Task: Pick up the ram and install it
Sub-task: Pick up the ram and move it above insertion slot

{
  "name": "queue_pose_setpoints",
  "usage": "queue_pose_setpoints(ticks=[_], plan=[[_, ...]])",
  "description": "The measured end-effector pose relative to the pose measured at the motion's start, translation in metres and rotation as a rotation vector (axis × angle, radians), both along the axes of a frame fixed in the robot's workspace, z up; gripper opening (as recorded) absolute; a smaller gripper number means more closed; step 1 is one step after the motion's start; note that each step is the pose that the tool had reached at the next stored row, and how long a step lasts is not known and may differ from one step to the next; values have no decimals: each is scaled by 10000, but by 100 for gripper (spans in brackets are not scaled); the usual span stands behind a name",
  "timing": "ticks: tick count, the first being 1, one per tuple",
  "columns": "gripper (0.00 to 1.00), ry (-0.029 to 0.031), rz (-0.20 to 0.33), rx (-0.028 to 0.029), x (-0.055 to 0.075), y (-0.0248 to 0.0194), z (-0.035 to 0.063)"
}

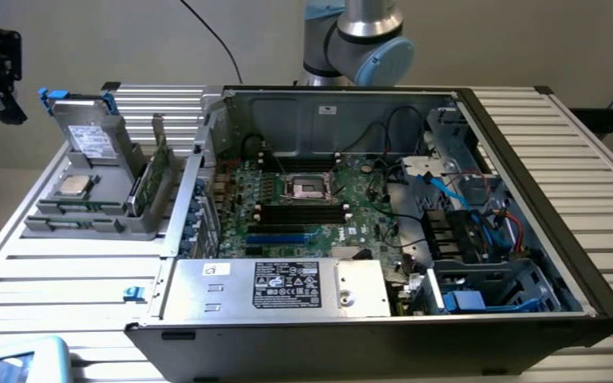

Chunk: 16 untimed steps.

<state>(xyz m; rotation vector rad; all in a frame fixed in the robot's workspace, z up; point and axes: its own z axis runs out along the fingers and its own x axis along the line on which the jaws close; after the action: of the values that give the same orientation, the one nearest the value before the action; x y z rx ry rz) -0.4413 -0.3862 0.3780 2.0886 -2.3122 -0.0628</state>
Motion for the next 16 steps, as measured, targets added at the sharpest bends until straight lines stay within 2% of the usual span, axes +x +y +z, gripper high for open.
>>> queue_pose_setpoints(ticks=[2, 12, 13, 15, 16], plan=[[11, -1, 286, -21, 0, 0, 0], [11, -1, 287, -21, 0, 0, 0], [12, 0, 287, -21, 0, 0, 0], [25, 0, 287, -21, 0, 0, 0], [25, 0, 287, -21, 0, 0, 0]])
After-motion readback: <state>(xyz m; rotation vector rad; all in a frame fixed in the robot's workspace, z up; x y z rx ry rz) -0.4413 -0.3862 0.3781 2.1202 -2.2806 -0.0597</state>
